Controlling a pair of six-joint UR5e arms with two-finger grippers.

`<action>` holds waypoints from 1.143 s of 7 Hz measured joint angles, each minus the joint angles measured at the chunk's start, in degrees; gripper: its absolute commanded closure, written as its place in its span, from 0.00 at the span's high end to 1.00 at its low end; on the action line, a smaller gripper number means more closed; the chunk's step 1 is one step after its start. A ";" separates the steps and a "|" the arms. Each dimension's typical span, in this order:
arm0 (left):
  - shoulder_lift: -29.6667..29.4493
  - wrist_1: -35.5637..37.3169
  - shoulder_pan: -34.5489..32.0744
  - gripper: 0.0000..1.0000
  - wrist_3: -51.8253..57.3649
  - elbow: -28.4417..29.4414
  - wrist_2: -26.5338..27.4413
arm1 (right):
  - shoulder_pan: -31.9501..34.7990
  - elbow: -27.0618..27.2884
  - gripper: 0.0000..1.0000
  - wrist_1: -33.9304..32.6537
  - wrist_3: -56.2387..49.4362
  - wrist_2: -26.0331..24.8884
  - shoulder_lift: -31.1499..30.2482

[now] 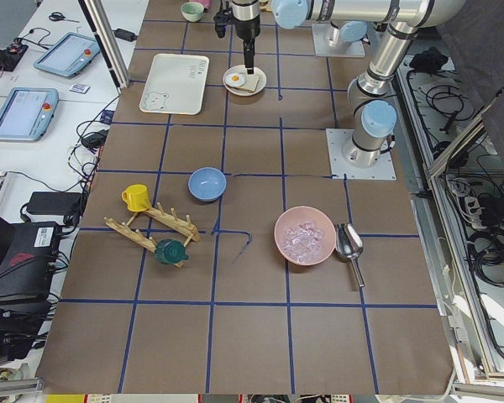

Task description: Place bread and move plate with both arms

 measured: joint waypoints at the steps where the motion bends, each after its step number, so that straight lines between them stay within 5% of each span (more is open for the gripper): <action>1: 0.03 0.03 0.00 1.00 0.00 -0.04 0.01 | 0.01 -0.02 1.00 -0.06 0.05 0.06 0.20; 8: 0.25 0.00 0.00 1.00 0.00 -0.54 0.03 | 0.04 1.06 1.00 0.71 0.20 -0.09 0.10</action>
